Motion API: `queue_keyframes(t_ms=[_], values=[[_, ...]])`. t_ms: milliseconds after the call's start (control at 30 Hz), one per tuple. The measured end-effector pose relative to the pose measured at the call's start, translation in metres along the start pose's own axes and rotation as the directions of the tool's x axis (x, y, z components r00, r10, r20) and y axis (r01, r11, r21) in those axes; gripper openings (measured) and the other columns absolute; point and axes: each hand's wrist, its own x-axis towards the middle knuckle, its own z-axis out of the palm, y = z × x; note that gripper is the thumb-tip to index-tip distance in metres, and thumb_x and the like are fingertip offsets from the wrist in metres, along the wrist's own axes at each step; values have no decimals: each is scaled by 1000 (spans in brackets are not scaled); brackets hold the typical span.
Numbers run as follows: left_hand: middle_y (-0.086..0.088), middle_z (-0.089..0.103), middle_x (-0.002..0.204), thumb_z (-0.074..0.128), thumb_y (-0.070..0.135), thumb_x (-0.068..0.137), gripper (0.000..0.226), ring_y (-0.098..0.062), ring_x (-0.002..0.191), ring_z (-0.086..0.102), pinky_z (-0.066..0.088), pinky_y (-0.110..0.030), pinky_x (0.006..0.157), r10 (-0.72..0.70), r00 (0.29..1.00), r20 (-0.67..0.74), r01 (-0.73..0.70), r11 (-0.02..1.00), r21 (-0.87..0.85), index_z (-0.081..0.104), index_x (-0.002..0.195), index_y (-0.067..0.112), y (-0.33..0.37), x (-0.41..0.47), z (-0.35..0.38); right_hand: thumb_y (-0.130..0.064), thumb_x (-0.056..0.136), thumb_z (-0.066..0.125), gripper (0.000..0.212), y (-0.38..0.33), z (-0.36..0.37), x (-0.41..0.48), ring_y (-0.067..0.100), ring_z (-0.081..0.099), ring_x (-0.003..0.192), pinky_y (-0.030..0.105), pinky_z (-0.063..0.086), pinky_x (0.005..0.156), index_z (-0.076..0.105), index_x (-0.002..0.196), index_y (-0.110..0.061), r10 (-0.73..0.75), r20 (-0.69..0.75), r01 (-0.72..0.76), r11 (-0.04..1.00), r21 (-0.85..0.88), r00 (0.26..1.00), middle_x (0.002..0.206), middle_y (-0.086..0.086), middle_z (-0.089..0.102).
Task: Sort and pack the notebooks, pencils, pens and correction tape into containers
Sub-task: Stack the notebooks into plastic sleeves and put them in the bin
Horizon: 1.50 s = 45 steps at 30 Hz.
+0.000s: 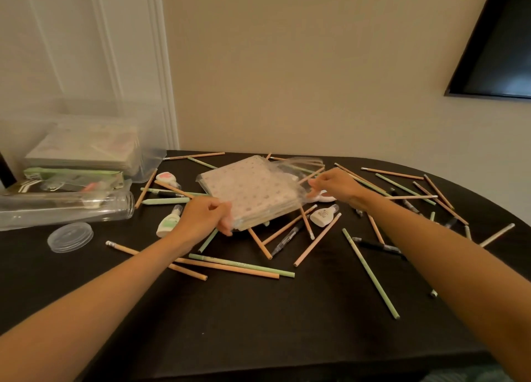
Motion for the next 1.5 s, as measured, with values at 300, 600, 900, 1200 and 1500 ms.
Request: queue_keyframes(t_ms=[300, 600, 900, 1200, 1500], values=[[-25, 64, 99, 53, 2, 86, 22, -26, 68, 60, 57, -35, 67, -329, 939, -96, 305, 930, -204, 55, 105, -10, 2, 20, 10, -26, 90, 56, 28, -10, 35, 27, 22, 56, 76, 37, 52, 80, 62, 75, -4, 280, -216, -257, 958, 128, 935, 85, 17, 61], [-10, 51, 125, 53, 5, 91, 40, -19, 63, 61, 58, -29, 49, -448, 890, -91, 394, 853, -341, 41, 129, 6, 3, 29, 15, -7, 89, 56, 29, -23, 30, 37, 11, 51, 62, 20, 46, 51, 54, 118, -2, 596, 29, -529, 688, 496, 803, 81, 7, 52], [-12, 61, 100, 49, 18, 95, 25, -18, 68, 56, 46, -23, 46, -522, 825, 215, 534, 598, -597, 45, 119, 12, 17, 39, 2, -2, 91, 51, 25, -33, 21, 43, 11, 37, 52, 14, 35, 30, 52, 115, 0, 659, 125, -567, 516, 643, 742, 76, 8, 47], [-24, 62, 93, 36, 20, 99, 27, -11, 31, 47, 40, -12, 36, -289, 885, 364, 462, 459, -759, 47, 117, 5, 26, 41, 6, 0, 95, 37, 15, -27, 8, 39, 4, 32, 29, 14, 32, 31, 46, 84, -2, 599, 126, -463, 451, 763, 791, 96, 13, 52], [-17, 60, 92, 38, 21, 98, 29, -8, 32, 39, 48, -19, 45, -183, 933, 309, 359, 439, -824, 49, 119, 6, 32, 45, 23, -33, 93, 48, 43, -21, 16, 14, 29, 55, 110, 44, 53, 74, 47, 127, -8, 348, 163, -213, 112, 971, 923, 125, 19, 52]])
